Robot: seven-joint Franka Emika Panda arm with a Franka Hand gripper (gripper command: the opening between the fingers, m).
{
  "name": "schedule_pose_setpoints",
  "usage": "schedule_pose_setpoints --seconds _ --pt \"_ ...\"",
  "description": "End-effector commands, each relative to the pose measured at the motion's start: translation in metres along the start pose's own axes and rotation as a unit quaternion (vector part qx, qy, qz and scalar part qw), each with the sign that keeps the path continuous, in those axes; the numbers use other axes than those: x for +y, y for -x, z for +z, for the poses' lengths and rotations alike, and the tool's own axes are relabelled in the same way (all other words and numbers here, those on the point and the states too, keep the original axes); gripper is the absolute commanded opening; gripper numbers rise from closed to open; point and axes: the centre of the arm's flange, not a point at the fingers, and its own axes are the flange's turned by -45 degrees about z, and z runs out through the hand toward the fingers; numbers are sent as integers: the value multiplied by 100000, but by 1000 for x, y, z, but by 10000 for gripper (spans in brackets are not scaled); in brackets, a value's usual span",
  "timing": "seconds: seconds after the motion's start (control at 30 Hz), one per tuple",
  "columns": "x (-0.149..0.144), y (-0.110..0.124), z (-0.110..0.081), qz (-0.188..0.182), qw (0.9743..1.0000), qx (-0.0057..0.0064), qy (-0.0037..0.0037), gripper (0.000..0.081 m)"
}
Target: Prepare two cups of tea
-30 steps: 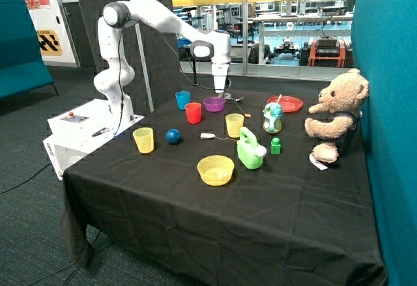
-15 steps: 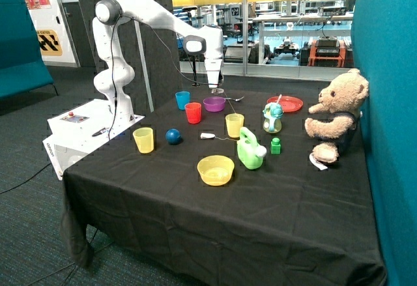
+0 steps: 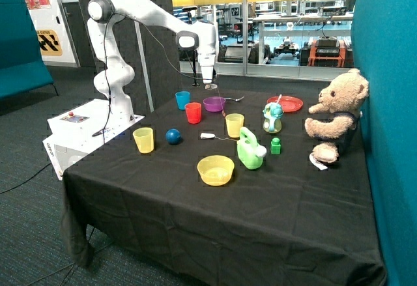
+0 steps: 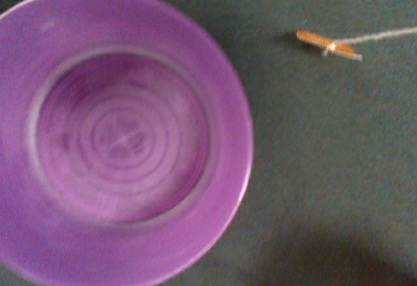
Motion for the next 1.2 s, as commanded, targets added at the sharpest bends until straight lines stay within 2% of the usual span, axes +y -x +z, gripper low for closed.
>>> schedule_pose_setpoints --seconds 0.0,0.23,0.53,0.93,1.17 --pt "-24 24 -12 -4165 99913 104 -50 0" --pt "-44 42 -15 -7624 99709 106 -46 0" --pt "-56 60 -12 -8739 99617 106 -45 0" --pt "-89 103 -2 -12135 99261 108 -41 0" --pt "-100 115 2 -13100 99138 108 -40 0"
